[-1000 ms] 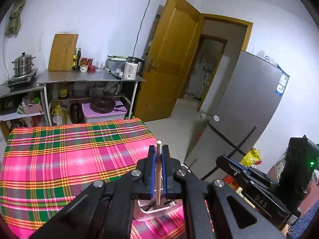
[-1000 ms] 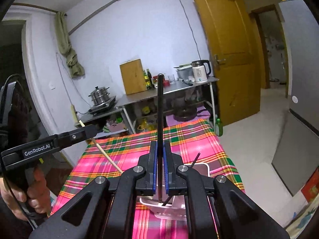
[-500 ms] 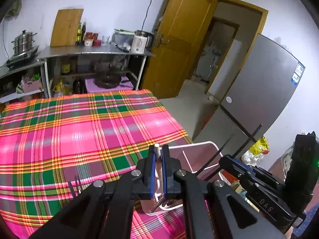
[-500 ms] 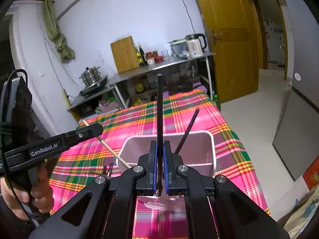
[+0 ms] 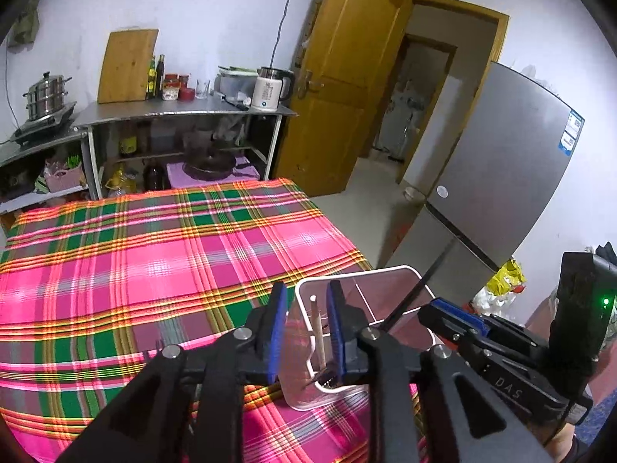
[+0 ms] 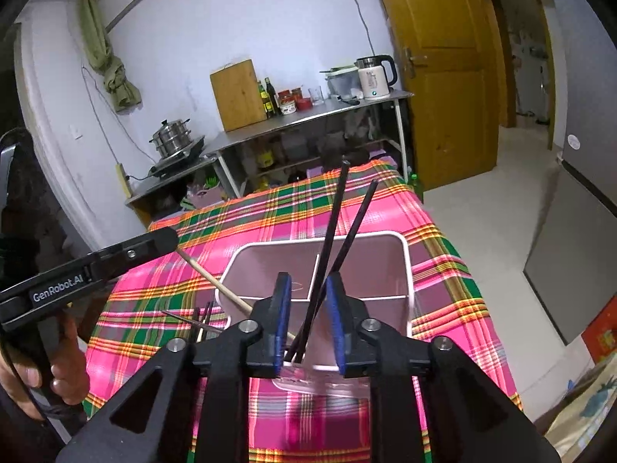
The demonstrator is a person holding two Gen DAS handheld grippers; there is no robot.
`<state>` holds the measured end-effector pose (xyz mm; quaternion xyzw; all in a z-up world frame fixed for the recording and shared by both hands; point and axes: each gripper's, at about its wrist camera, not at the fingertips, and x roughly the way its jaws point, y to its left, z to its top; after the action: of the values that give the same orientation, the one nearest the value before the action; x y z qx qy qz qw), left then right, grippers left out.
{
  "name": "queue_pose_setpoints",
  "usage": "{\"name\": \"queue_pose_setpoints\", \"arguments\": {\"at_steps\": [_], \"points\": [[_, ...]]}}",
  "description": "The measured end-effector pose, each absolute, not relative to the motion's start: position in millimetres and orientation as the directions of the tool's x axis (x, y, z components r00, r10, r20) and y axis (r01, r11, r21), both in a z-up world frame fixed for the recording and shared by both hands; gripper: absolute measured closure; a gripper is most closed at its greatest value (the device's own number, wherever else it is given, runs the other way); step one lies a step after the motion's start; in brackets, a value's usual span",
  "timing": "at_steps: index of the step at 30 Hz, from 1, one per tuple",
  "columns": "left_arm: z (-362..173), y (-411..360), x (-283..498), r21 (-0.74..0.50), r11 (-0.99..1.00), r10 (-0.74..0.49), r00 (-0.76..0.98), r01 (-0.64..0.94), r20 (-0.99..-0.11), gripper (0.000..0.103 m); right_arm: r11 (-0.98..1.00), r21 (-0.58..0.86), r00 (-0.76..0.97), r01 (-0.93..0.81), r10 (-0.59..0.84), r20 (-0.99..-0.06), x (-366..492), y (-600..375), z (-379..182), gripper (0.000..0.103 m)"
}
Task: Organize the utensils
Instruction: 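Open both tools to drop the chopsticks into the holder, then move both open tools back toward the remaining chopsticks on the cloth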
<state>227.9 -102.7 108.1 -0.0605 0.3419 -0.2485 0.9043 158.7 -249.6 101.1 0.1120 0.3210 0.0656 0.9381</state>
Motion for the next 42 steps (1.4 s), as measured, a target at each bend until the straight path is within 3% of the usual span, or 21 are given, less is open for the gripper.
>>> {"name": "queue_pose_setpoints", "arguments": {"at_steps": [3, 7, 24, 42], "points": [[114.2, -95.3, 216.9, -0.271, 0.872, -0.487, 0.662, 0.409, -0.569, 0.079, 0.966, 0.252, 0.797, -0.050, 0.191, -0.573, 149.4, -251.5, 106.1, 0.080], [119.3, -82.6, 196.9, -0.253, 0.882, -0.470, 0.697, 0.399, -0.542, 0.052, 0.966, 0.251, 0.813, -0.061, 0.194, -0.549, 133.4, -250.0, 113.5, 0.080], [105.2, -21.4, 119.6, -0.234, 0.927, -0.372, 0.787, 0.292, -0.493, 0.051, 0.967, 0.169, 0.824, -0.189, 0.250, -0.509, 78.0, -200.8, 123.0, 0.080], [30.1, 12.1, 87.8, -0.217, 0.963, -0.260, 0.749, 0.157, -0.609, 0.052, 0.937, 0.188, 0.731, -0.295, 0.348, -0.587, 63.4, -157.5, 79.9, 0.080]]}}
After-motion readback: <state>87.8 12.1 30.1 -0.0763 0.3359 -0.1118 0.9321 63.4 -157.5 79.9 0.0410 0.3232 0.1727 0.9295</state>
